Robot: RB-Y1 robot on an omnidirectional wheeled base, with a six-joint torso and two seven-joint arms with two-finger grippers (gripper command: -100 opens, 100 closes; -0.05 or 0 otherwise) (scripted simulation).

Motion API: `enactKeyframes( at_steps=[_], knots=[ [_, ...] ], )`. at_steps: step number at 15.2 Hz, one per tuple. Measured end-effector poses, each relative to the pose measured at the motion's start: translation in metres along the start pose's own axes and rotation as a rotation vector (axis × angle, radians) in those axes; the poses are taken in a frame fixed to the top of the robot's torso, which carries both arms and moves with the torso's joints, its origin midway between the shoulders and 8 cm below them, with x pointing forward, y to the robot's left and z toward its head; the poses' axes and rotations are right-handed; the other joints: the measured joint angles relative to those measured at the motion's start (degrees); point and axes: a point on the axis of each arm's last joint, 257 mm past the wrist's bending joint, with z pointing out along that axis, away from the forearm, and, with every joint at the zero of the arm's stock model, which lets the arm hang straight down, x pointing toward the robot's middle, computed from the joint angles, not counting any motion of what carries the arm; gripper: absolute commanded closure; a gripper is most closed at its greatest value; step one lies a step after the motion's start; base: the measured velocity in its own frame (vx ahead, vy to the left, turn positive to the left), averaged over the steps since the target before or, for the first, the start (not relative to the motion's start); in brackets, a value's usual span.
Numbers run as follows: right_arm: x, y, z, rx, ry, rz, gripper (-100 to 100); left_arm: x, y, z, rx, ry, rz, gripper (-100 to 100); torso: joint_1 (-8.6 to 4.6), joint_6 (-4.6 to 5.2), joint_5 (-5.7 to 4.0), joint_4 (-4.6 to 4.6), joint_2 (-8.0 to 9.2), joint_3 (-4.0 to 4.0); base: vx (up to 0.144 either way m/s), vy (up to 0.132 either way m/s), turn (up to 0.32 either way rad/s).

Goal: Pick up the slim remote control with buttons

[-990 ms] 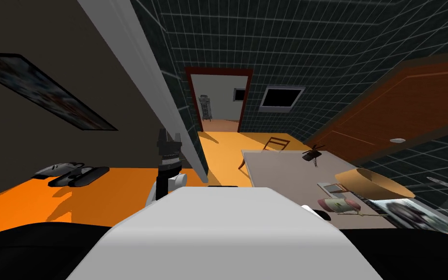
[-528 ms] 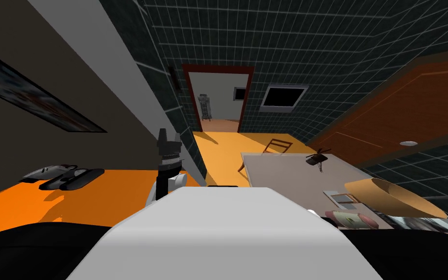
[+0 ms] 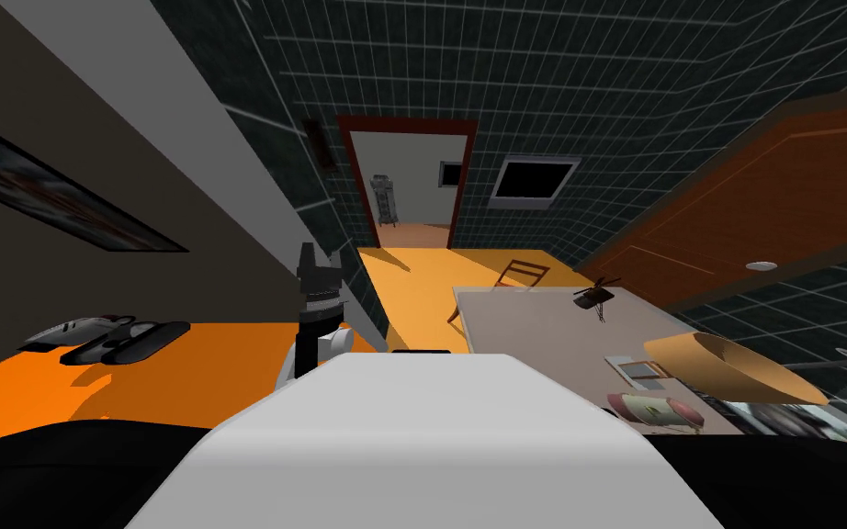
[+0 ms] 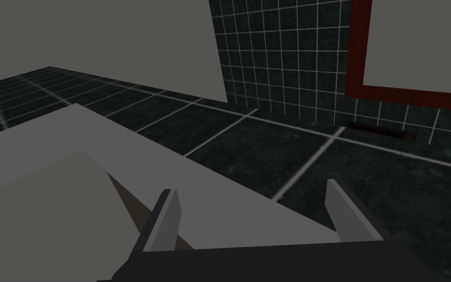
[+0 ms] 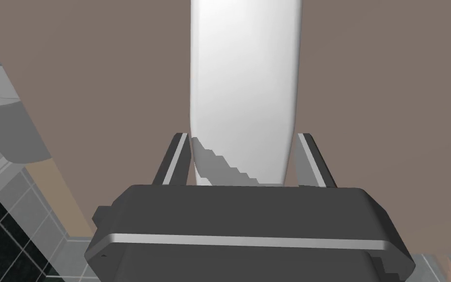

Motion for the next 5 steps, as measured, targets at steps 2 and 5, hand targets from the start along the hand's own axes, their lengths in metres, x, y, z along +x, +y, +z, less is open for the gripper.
enactKeyframes(
  at_steps=[2, 5],
  knots=[
    [0.0, 0.0, 0.0, 0.0, 0.0, 0.0, 100, 0.0, 0.0, 0.0, 0.0, 0.0, 0.0, 0, 0.0, 0.0, 0.0, 0.0, -0.01, -0.01, 0.004, 0.02, 0.036],
    [-0.006, 0.016, -0.011, -0.002, -0.009, 0.008, 100, 0.0, 0.0, 0.0, 0.0, 0.0, 0.0, 0, 0.26, -0.06, 0.08, -0.01, -0.1, -0.05, 0.019, 0.064, 0.055]
  ],
)
